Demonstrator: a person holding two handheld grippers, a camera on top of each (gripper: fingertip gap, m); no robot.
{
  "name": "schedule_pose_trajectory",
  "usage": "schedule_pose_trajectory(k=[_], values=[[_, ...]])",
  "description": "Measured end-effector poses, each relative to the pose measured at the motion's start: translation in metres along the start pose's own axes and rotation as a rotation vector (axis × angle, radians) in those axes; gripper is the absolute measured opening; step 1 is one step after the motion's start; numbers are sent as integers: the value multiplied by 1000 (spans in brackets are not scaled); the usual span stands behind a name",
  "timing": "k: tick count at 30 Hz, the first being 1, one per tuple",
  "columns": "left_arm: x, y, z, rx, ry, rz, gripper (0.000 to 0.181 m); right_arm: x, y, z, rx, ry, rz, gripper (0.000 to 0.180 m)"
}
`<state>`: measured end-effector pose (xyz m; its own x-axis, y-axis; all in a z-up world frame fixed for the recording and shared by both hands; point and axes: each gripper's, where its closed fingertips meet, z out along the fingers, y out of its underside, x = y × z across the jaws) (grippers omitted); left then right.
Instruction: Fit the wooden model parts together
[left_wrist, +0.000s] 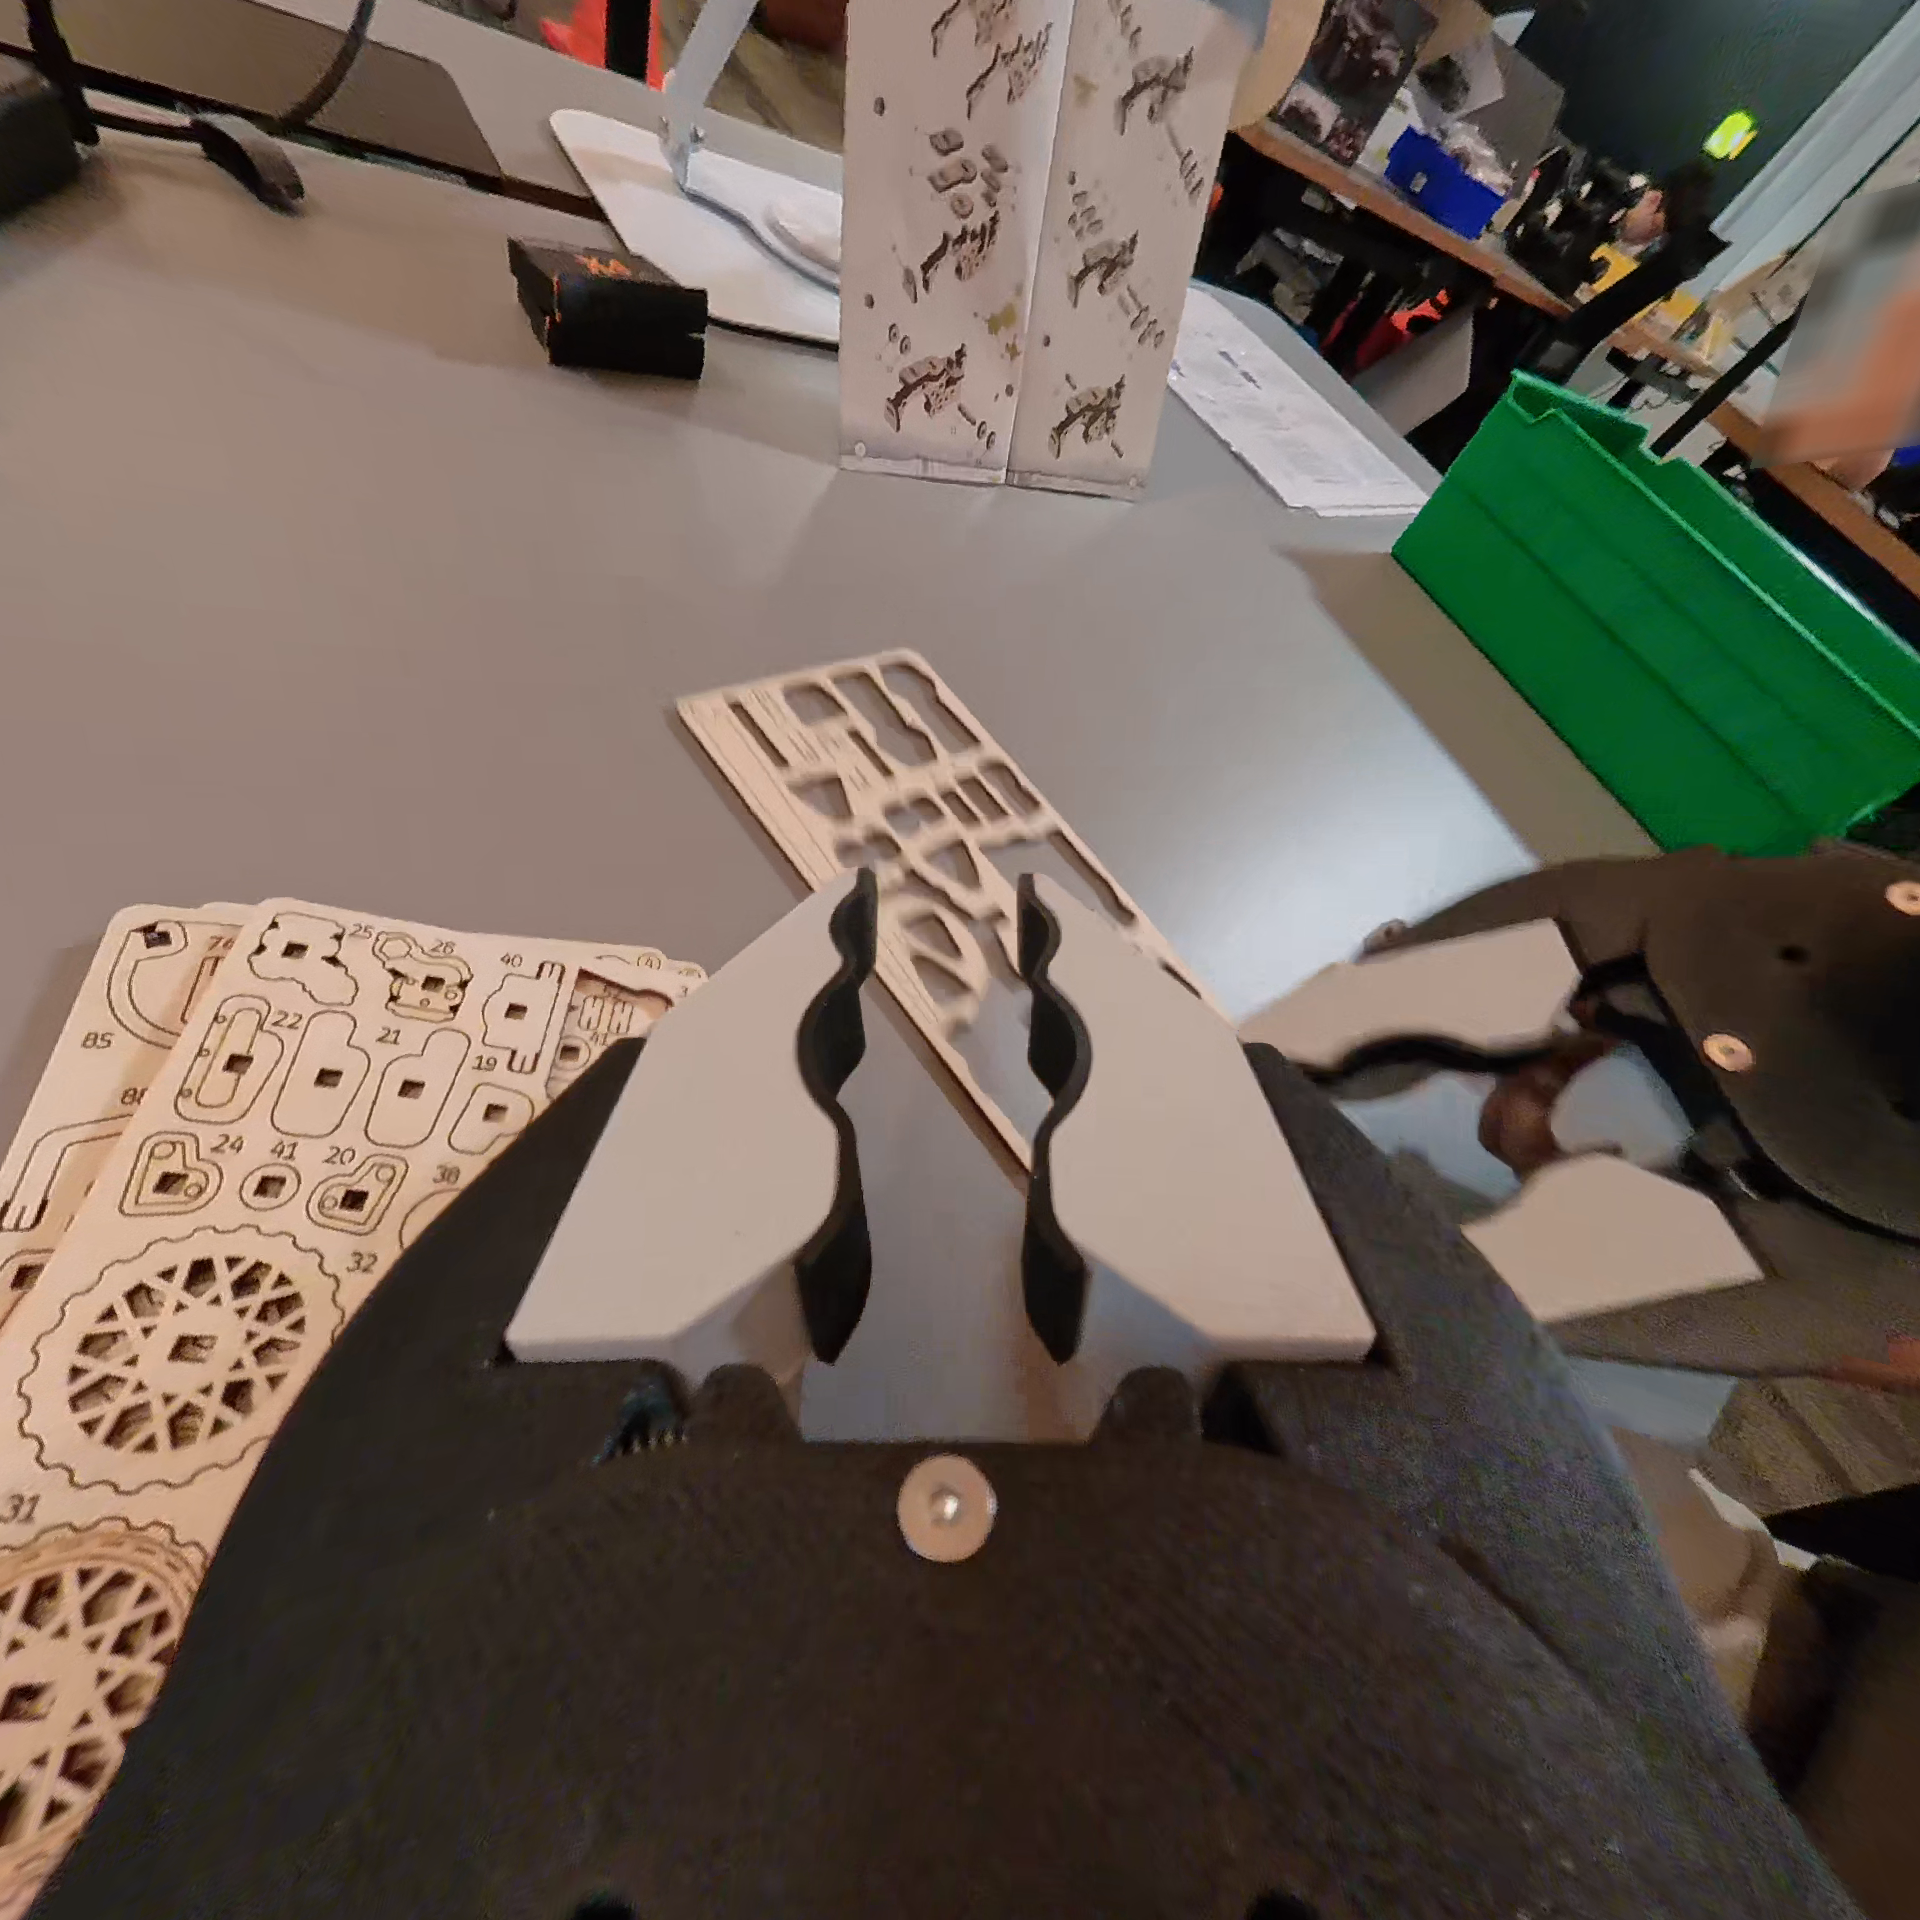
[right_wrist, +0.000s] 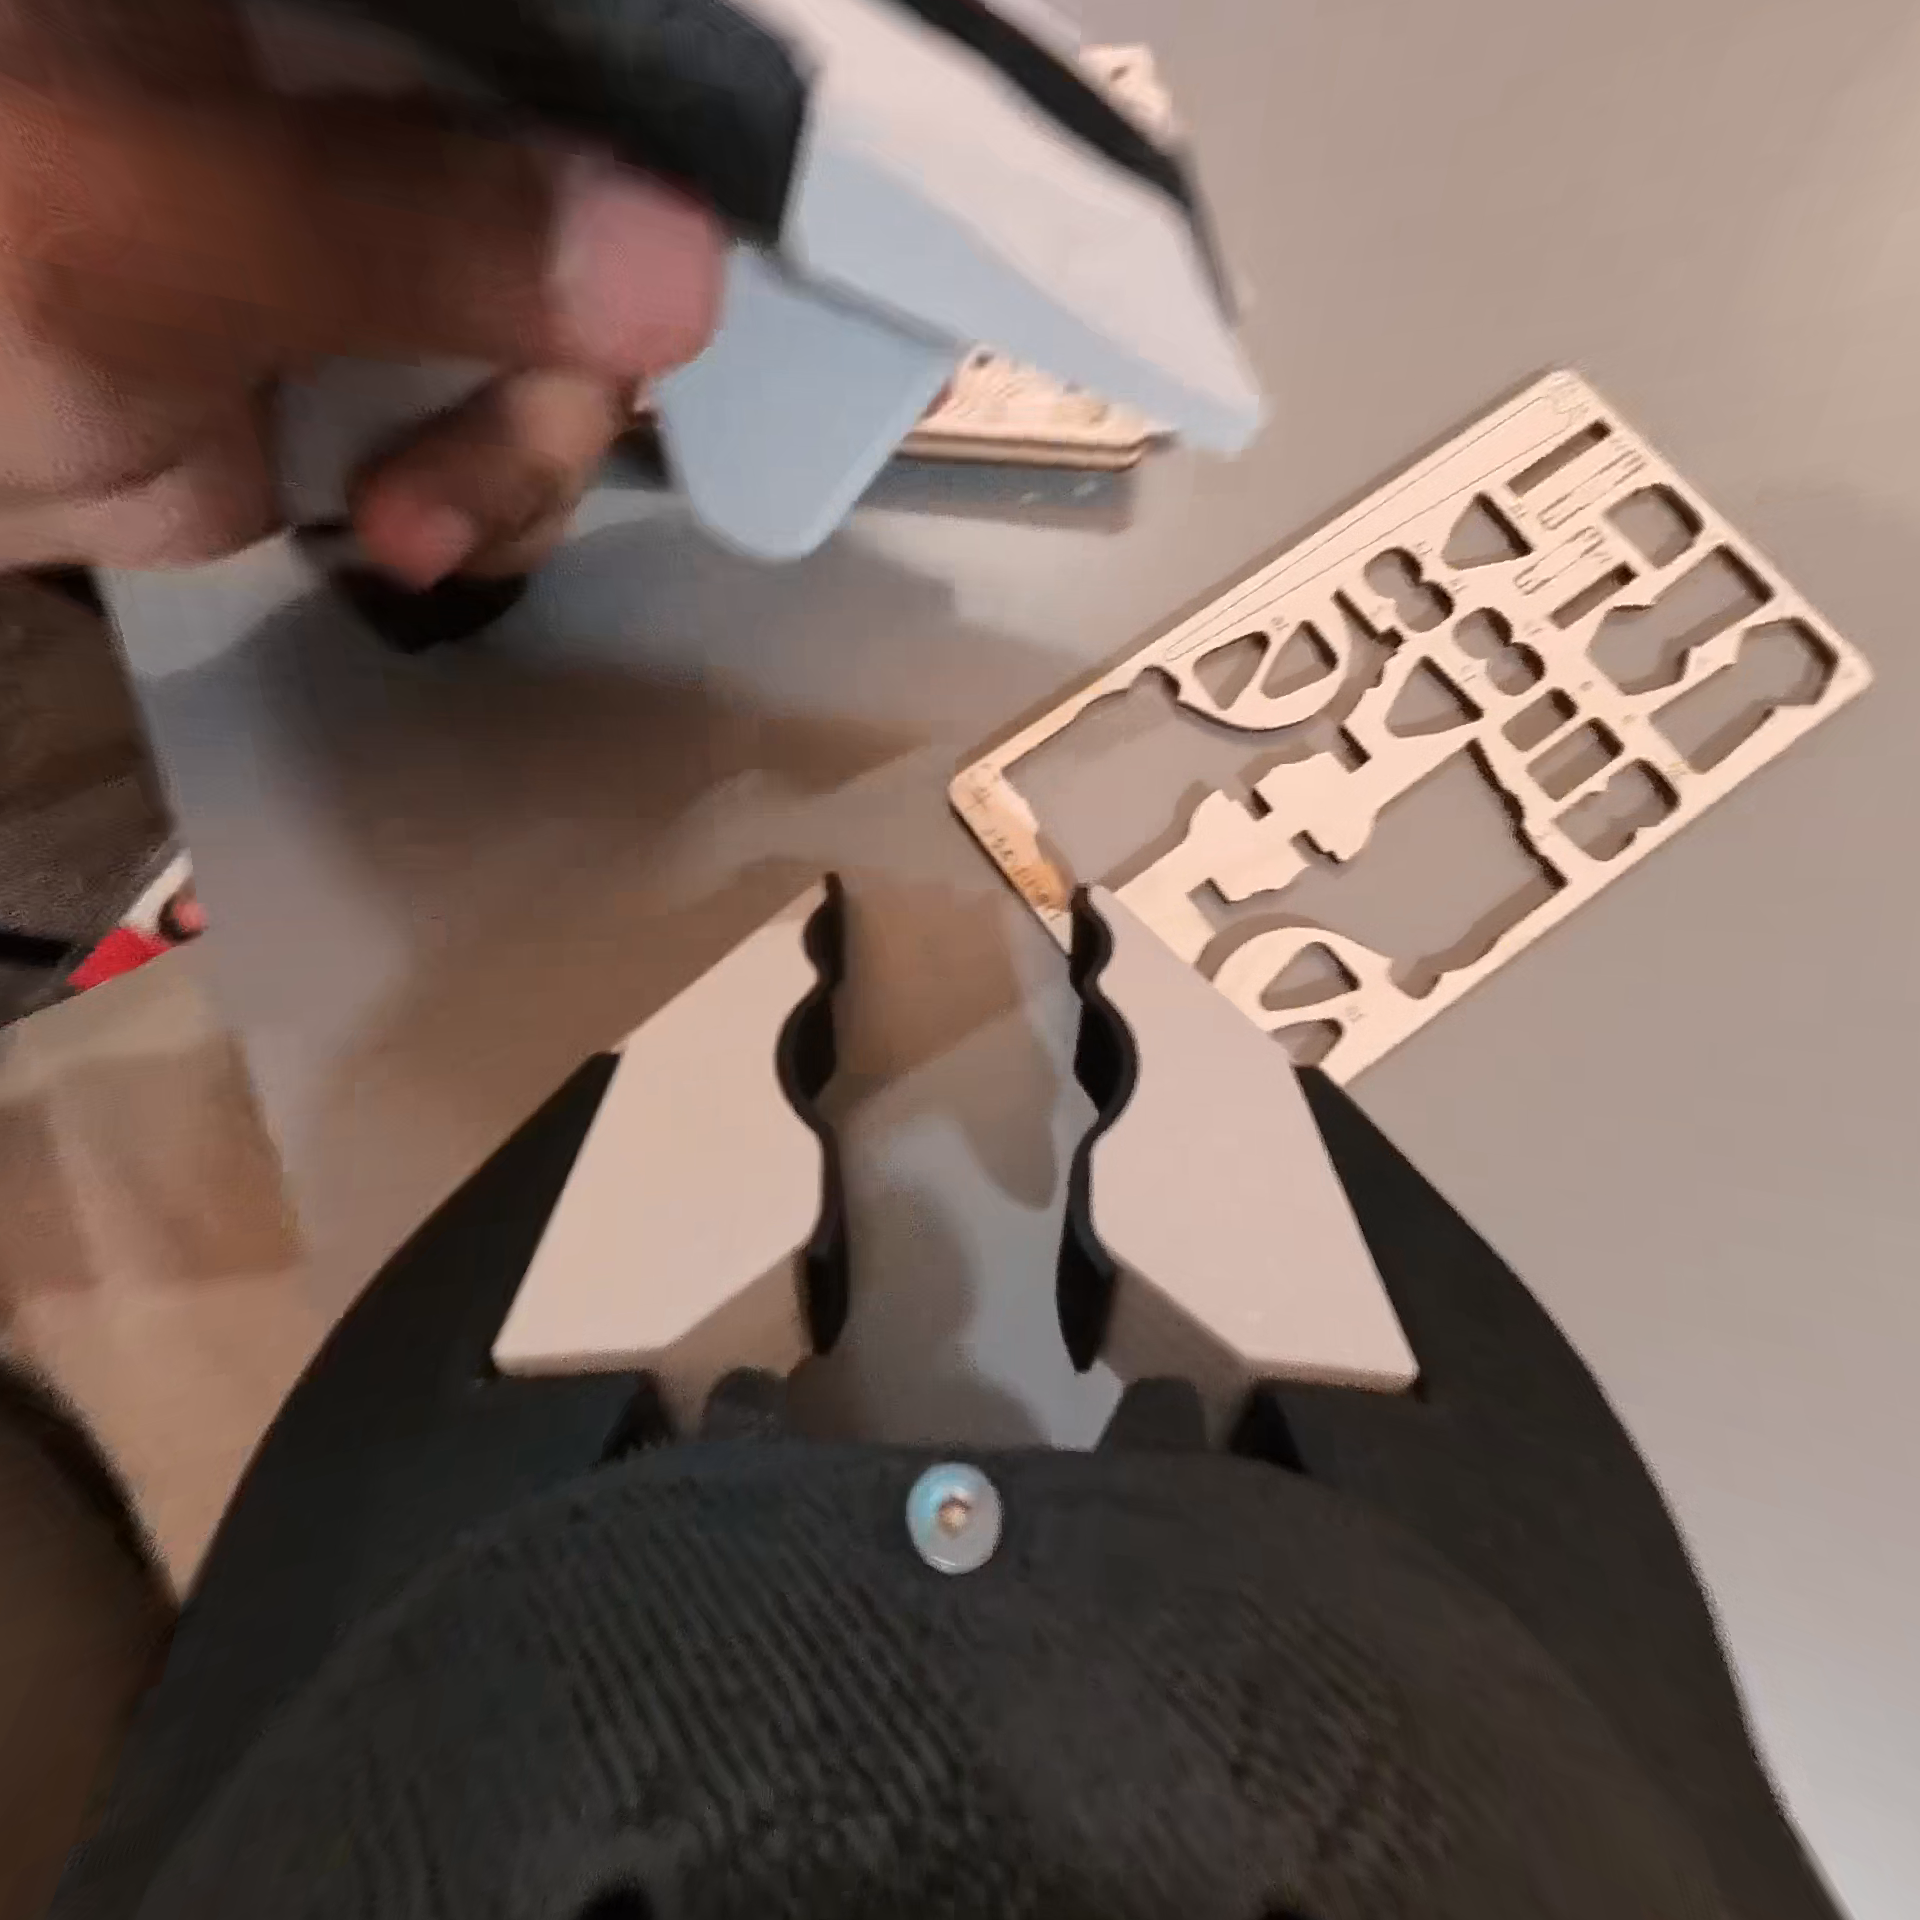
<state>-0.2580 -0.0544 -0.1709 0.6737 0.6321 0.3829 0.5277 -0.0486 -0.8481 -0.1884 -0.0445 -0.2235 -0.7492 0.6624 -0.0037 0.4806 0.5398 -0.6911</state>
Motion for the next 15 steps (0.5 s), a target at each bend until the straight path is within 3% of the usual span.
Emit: schedule_pose_trajectory(k=[1, 5, 8, 15], values=[[0, -2, 0, 9, 3, -2, 25, -8, 6, -6, -11, -27, -18, 32], [-2, -9, 0, 28, 8, -14, 26, -29, 2, -27, 59, -132, -12, 29], [-4, -8, 1, 25, 7, -9, 26, -17, -5, -30, 105, -70, -8, 26], [-6, -8, 1, 18, -2, -5, 26, -1, 14, -18, 7, 34, -15, 37]])
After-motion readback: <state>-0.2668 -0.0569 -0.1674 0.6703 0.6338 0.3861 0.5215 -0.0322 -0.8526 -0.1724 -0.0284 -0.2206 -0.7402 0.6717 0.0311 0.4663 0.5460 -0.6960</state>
